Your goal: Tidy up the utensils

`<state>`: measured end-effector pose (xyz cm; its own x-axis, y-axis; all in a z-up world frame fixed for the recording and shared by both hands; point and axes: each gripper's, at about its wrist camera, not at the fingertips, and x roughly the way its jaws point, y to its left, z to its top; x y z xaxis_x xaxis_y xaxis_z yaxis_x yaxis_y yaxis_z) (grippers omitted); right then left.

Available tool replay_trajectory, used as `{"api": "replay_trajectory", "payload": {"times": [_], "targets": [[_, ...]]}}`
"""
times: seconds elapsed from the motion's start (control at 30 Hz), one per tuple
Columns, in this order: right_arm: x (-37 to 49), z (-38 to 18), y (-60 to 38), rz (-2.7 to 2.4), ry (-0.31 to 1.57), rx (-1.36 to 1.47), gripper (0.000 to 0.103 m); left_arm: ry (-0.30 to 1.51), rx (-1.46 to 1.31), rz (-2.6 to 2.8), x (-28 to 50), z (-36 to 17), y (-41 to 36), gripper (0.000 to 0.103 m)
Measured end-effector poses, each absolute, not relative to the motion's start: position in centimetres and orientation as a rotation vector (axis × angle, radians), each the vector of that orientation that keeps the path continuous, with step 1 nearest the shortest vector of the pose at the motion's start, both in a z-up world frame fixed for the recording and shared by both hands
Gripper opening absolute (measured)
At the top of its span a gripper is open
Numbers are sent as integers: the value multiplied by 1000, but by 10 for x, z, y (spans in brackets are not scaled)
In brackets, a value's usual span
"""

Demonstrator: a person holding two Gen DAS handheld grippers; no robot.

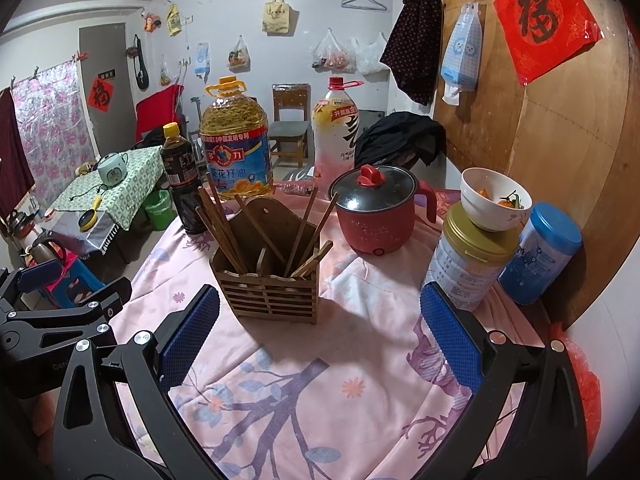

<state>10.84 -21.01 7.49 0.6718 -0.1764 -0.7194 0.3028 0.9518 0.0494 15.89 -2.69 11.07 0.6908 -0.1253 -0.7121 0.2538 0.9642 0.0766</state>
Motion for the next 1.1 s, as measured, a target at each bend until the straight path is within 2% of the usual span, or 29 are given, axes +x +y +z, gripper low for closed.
{"api": "replay_trajectory", "payload": {"times": [1.1], "targets": [[114,77,-214,-255,785,175,97,784,176,-216,159,111,-29,98]]}}
